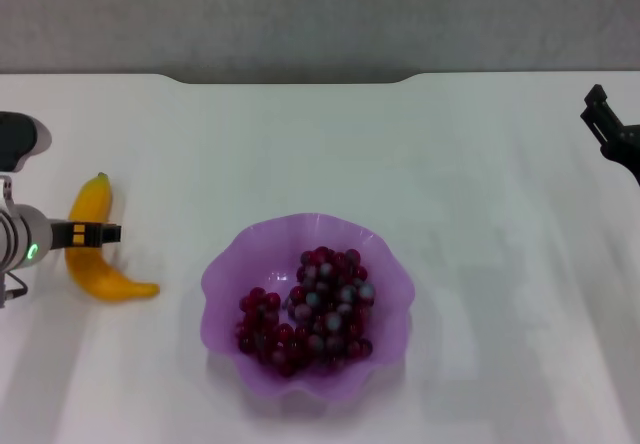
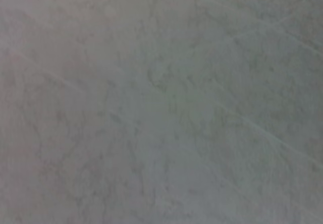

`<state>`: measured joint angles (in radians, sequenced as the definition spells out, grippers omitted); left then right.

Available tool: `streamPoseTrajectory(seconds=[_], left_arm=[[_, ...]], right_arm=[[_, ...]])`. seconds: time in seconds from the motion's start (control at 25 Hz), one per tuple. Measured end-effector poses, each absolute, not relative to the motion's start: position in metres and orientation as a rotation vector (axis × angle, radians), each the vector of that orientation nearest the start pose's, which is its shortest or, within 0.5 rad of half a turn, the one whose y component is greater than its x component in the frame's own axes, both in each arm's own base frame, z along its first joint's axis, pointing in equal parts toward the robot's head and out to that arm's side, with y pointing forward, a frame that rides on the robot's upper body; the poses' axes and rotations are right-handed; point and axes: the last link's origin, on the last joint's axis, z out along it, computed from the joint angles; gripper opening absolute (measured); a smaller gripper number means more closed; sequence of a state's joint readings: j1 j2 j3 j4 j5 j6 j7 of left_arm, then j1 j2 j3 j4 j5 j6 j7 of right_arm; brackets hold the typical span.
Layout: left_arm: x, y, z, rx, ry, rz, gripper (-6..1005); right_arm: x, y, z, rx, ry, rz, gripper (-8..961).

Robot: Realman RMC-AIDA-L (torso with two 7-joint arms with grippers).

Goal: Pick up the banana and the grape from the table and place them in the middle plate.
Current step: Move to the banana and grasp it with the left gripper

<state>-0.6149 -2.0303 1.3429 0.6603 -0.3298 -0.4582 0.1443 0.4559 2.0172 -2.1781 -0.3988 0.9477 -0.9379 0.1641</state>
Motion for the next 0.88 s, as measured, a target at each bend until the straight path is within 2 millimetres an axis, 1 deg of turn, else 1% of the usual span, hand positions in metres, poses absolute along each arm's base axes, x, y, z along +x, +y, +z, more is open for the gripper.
streamPoseTrajectory(seconds=[0.52,0.72,0.88], left_arm=[[-0.3251,0.4246,0.0022,-1.77,-1.16,0.123,865],[-0.327,0.4243,-0.0014,-1.775,-1.167,0.14,775],[-0.3266,0.425,-0.0015,-1.778,-1.163,0.143,768]], right_arm=[[0.3086,0.3745,0.0024,-1.468,0.741,0.803,891],[0.3081,0.3747,0.0021,-1.469,0.742,0.804,891],[0.308,0.3747,0.002,-1.469,0.742,0.804,891]])
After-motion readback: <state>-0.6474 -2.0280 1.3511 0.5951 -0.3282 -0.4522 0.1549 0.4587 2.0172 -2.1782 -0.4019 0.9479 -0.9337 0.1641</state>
